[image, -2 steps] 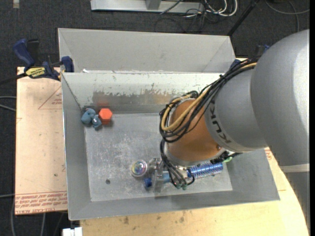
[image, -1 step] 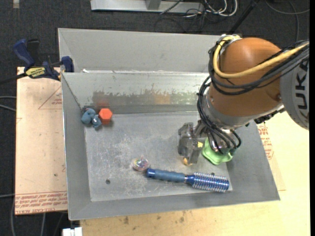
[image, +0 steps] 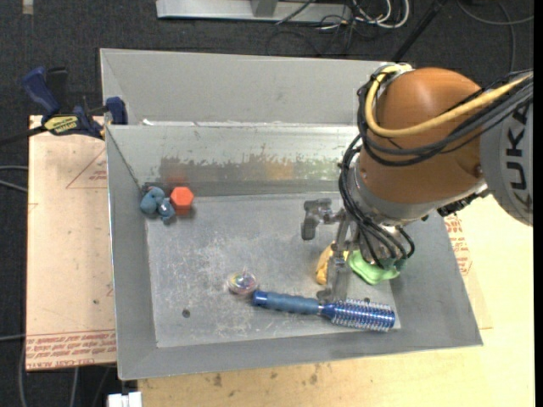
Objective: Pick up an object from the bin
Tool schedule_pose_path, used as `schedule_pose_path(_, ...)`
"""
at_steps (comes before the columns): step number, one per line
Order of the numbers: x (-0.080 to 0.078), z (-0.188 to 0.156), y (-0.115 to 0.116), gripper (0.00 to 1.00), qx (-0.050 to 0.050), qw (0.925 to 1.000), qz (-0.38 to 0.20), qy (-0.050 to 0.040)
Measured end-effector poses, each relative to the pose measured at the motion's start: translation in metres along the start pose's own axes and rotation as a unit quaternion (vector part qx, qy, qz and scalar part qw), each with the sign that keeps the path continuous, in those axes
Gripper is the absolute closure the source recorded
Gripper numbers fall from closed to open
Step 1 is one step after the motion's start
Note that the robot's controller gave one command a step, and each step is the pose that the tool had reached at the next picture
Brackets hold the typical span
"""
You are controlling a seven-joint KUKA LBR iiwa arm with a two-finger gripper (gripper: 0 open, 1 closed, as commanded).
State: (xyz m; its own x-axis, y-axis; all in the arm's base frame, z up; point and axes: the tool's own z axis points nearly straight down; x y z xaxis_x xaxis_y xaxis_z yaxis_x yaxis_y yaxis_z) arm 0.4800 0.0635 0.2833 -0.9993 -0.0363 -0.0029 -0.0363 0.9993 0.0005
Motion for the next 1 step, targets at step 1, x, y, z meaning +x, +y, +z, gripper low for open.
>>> schedule_pose_path(1,-0.0103,0.1819,0.0057,0.00,0.000,1.0000,-0.007,0.0051)
